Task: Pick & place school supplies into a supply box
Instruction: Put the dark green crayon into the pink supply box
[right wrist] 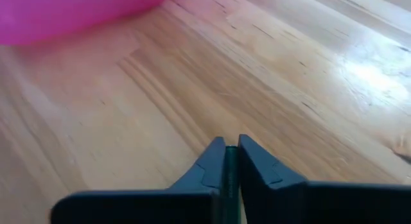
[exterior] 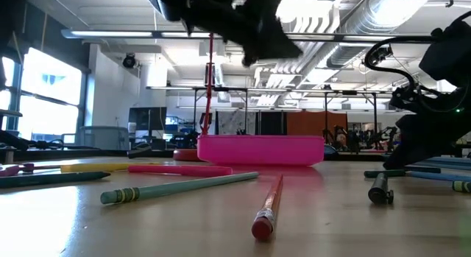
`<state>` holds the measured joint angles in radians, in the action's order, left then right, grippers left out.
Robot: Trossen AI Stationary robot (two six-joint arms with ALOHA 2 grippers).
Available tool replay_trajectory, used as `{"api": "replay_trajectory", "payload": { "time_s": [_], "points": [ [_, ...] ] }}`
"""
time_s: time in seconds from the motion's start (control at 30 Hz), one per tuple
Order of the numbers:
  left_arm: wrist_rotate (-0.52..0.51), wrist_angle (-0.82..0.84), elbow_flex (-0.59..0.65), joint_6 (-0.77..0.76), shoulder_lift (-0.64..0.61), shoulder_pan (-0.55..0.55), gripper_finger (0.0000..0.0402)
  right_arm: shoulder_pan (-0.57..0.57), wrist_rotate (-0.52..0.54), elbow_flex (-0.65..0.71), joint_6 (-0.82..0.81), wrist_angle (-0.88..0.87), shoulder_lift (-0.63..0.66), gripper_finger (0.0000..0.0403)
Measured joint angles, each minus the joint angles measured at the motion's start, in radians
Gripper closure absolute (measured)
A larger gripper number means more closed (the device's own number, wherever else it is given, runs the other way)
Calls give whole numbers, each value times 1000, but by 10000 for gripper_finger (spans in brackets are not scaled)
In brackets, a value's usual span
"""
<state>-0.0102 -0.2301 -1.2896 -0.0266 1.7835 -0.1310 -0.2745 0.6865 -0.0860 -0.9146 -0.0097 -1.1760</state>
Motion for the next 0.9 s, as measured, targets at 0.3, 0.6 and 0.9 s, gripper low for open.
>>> {"api": "replay_trajectory", "payload": {
  "time_s": [0.3,0.6,0.9],
  "points": [
    [0,123,0,24,-297,0,327,-1,-47,5,128,246,17,398],
    [0,406,0,23,-472,0,352,5,48,-17,608,667,65,399],
    [-8,427,0,23,-474,0,355,131,-183,-424,939,492,-76,398]
  ]
}}
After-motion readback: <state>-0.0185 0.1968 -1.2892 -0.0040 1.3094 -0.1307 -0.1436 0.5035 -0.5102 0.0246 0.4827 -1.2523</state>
